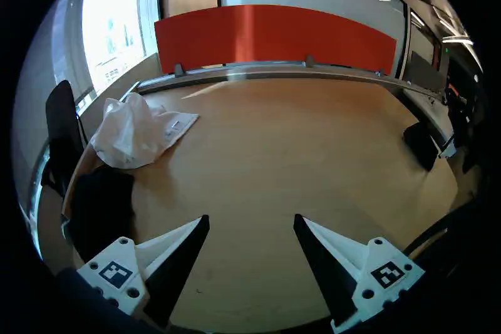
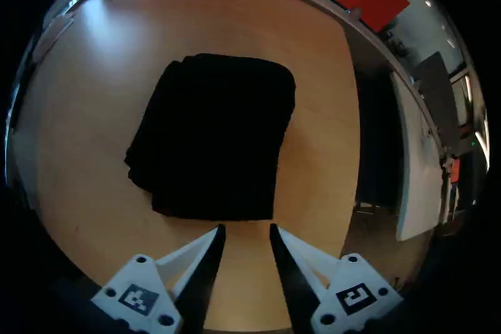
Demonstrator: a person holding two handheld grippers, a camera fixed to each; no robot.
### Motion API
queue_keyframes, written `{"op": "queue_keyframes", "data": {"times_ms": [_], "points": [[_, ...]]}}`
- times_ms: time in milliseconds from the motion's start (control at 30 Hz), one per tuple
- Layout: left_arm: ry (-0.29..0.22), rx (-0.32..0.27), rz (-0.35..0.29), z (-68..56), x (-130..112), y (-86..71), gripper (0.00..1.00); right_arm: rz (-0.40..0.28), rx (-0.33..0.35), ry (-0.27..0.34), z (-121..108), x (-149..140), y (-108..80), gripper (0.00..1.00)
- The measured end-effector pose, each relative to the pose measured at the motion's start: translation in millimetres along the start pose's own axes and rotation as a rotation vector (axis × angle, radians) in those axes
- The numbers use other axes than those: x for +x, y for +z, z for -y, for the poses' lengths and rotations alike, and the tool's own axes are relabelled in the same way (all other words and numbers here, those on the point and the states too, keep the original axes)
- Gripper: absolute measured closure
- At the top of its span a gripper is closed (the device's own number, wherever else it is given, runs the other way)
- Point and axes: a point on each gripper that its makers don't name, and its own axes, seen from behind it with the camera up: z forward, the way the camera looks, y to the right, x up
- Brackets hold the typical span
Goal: Fold towel
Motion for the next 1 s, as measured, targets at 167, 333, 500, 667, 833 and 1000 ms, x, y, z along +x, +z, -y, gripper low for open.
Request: {"op": "queue_keyframes", "data": {"times_ms": [167,333,500,667,833,1000], "points": [[0.000,-0.009,-0.002,-2.0,1,1.7,0.00,-0.023,0.004,0.033,4,4,-3.2,0.14],[0.000,-0.014,-0.006,-2.7,3,2.7,0.00,-0.041,0.000,0.055,6,7,-6.0,0.14],[-0.004,-0.013,-0.010,-0.9,4,3.9,0.00,-0.071,0.002,0.112,9,12,-9.4,0.14],[-0.012,-0.012,-0.014,0.1,6,4.7,0.00,-0.109,0.014,0.212,13,18,-9.9,0.14],[-0.013,-0.005,-0.019,2.1,10,5.7,0.00,-0.147,0.022,0.312,21,24,-10.2,0.14],[-0.016,-0.006,-0.023,1.5,13,6.9,0.00,-0.182,0.035,0.418,28,30,-10.5,0.14]]}}
